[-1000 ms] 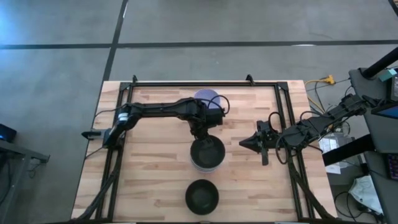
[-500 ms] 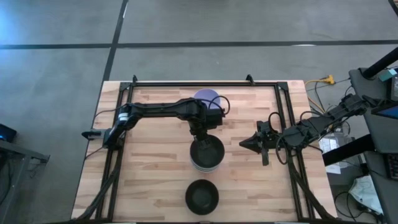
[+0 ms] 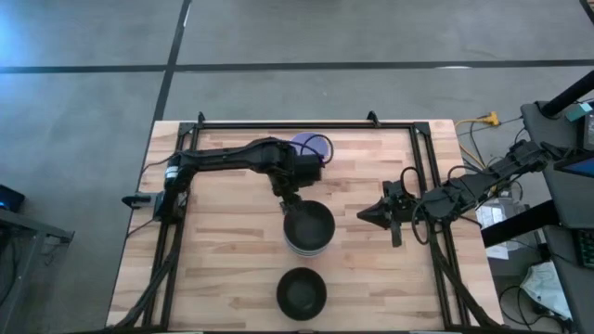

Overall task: Nest bowls inside each other
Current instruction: Stack the bottom black bowl on top of the black bowl

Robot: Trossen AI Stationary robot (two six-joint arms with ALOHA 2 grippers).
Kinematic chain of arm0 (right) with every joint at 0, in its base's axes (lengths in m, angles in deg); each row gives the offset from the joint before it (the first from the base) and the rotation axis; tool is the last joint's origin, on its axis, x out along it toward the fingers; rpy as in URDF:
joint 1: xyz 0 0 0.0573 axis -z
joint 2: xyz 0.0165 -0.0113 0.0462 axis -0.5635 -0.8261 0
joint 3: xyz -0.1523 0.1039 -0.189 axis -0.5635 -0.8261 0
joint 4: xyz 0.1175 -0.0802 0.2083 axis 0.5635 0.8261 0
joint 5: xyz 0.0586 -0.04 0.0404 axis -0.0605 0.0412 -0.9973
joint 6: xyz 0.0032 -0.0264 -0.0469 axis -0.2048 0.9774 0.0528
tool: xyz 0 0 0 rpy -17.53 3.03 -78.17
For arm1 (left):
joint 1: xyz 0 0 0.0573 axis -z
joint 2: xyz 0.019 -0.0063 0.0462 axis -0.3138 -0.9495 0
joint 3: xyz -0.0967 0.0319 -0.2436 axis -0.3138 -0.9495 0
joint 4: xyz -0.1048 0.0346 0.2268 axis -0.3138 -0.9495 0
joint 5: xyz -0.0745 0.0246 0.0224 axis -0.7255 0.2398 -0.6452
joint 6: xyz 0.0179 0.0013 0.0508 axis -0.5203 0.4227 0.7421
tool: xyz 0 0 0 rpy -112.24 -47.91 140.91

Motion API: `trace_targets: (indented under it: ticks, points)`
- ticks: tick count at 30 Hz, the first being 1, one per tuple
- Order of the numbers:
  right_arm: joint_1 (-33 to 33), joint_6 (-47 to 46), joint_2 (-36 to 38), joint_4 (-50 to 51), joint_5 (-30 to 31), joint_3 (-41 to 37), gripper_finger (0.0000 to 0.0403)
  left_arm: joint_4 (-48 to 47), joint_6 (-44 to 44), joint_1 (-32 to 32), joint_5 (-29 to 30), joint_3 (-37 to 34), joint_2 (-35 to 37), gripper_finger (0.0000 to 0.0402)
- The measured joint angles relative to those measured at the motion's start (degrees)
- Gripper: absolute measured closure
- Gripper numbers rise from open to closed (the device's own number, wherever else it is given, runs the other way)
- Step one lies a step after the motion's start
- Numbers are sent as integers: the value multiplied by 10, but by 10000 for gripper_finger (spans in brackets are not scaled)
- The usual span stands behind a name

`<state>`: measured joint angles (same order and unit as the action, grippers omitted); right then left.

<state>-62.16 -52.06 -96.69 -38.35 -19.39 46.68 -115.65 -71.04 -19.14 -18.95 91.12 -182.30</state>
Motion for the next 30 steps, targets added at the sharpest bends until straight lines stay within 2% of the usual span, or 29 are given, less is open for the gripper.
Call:
trace_targets:
  ticks: [3, 6, 10, 14, 18, 22, 25, 30]
  points:
    - [0, -28, -1, -3, -40, 0, 394, -21, 26, 26, 15, -26, 38, 222]
    - [-4, -52, -6, -9, -95, 0, 394, -5, 36, 65, 33, -89, 101, 222]
    - [-22, -81, -22, -18, -111, 0, 394, 33, 11, 113, 77, -204, 192, 222]
    - [-45, -89, -61, -35, -112, 0, 394, 136, -81, 162, 85, -338, 285, 222]
    - [-61, -93, -114, -60, -125, 0, 394, 294, -182, 205, 86, -464, 367, 222]
    - [-83, -158, -176, -85, -143, 0, 391, 450, -221, 240, 88, -568, 420, 222]
    - [-109, -229, -217, -112, -137, 0, 372, 495, -226, 258, 90, -623, 439, 222]
    - [-135, -344, -283, -123, -92, 34, 312, 497, -231, 281, 87, -683, 468, 222]
